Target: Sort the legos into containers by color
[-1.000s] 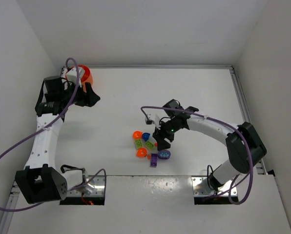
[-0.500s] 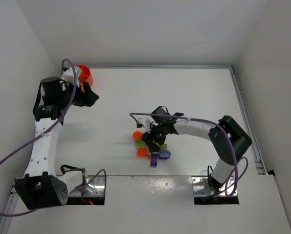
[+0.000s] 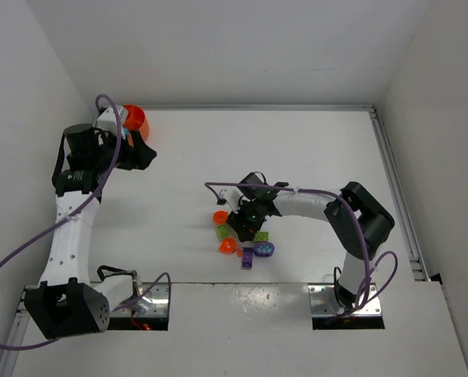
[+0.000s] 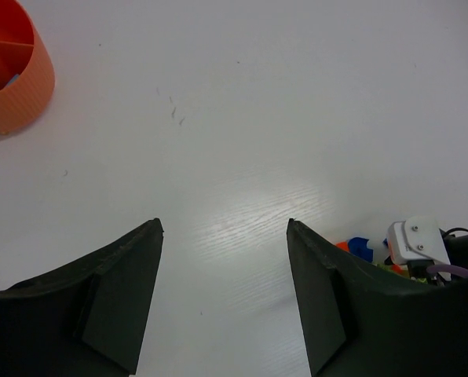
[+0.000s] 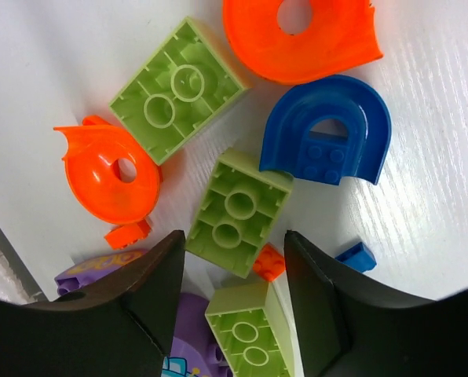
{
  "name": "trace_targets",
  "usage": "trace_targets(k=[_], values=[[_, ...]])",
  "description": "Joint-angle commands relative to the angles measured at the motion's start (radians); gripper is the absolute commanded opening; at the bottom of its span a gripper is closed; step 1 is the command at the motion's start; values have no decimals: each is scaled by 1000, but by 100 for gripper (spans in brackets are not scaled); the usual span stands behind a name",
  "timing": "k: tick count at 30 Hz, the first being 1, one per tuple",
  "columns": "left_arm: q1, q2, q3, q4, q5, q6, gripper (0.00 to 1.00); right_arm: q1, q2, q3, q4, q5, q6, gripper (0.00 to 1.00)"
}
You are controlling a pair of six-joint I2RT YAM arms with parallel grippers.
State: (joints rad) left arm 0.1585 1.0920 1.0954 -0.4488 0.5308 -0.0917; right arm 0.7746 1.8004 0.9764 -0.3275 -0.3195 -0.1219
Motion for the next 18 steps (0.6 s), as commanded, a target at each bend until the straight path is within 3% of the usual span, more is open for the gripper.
trace_targets(k=[1,5,8,13,18], values=[[15,-15,-12,47,0,-17,71,11,22,37,16,7,13,54],[15,-15,-22,56,9,-17,71,20,31,47,7,7,4,51],[15,-15,-31,56,9,-17,71,20,31,47,7,16,4,35],[15,-15,-40,56,41,-17,71,20,-10,47,7,25,-5,17],[24,-24,-123,76,270,-29,71,-3,-211,22,-27,-32,-39,11]])
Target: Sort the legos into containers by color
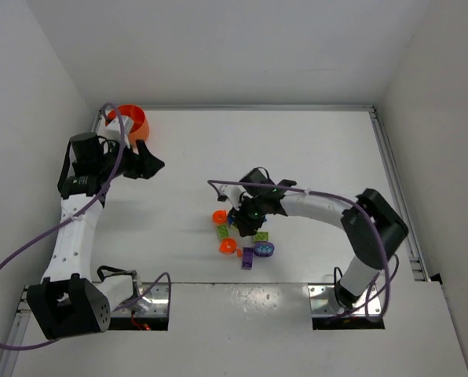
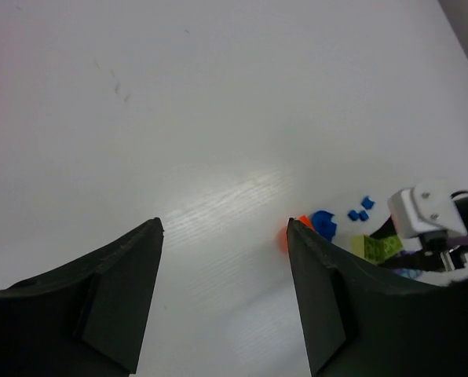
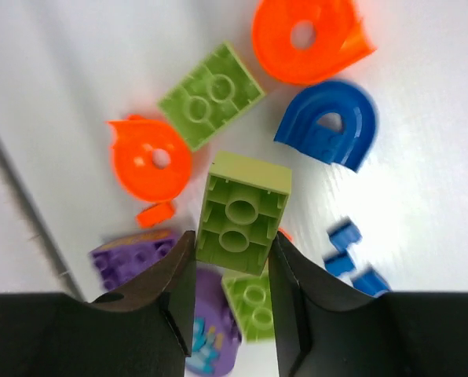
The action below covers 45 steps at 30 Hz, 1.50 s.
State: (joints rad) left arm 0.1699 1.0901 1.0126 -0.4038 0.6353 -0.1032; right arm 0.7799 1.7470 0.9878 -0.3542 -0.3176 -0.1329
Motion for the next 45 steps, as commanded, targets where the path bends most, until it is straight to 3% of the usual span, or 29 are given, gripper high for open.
trace_targets(k=[1,6,13,19,45], values=[[13,-22,-57,40,208,-48,71,-8,-184,11,-11,-50,-28,11],[-1,-13,-218,196,409,-199,72,2,-215,95,-52,-118,-37,10],[-90,10,-252,221,389,-247,74,13,-101,300,-101,-167,-28,10],[-133,57,-252,221,389,-265,74,22,-43,382,-107,-167,-28,8],[-291,206,-281,322,469,-360,72,59,14,410,-108,-101,-37,8]])
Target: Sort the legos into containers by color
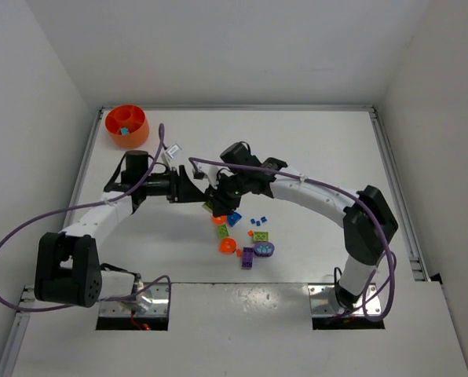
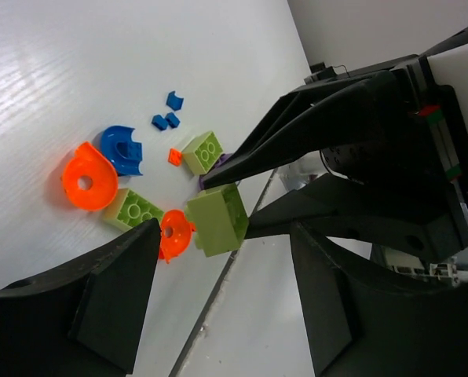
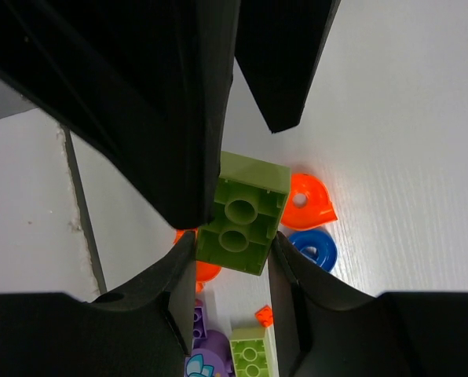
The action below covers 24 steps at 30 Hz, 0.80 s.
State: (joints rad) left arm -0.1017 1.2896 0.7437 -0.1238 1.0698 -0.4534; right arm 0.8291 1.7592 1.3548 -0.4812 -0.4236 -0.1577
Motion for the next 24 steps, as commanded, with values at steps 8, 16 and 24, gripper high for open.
trace_targets(k=[8,16,24], values=[[-43,83,-12,52,25,-10,67,10,-7,43,20,5,-13,7],[-52,94,-12,61,44,-10,40,10,-7,43,20,14,-13,7],[-52,10,-23,61,30,10,11,10,-18,32,30,55,-13,37]])
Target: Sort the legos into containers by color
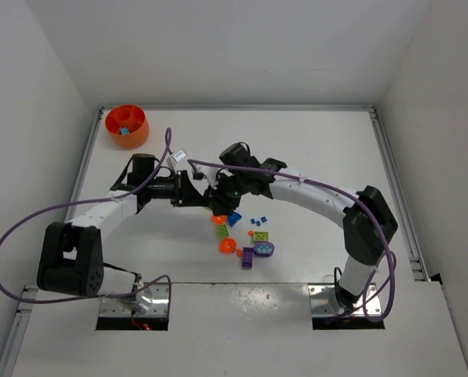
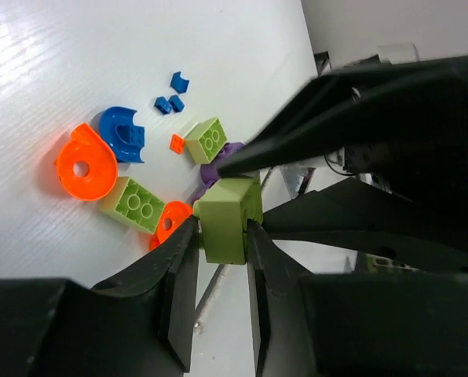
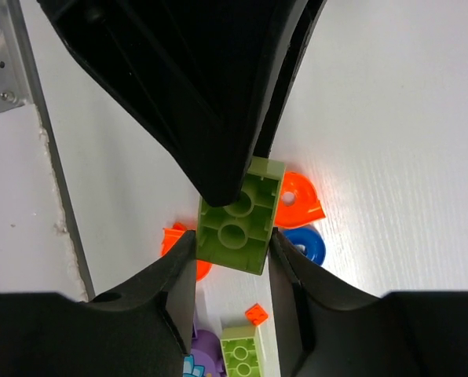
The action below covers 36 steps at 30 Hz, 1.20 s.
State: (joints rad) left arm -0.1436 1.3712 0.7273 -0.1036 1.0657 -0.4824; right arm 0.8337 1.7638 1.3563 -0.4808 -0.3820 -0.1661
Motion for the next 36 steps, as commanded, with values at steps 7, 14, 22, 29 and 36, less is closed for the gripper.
trace_targets(k=[7,14,22,29,36], values=[[15,-210,12,-59,-149,145,6,-27,-159,-124,79,115,5,62],[113,-137,297,-249,-449,298,0,-100,-241,-258,123,235,-4,72],[280,231,833,-355,-759,380,0,-151,-222,-258,123,226,5,72],[374,541,1248,-409,-880,331,0,-194,-204,-249,123,206,14,72],[371,747,1471,-469,-969,312,0,-212,-193,-249,123,187,23,72]])
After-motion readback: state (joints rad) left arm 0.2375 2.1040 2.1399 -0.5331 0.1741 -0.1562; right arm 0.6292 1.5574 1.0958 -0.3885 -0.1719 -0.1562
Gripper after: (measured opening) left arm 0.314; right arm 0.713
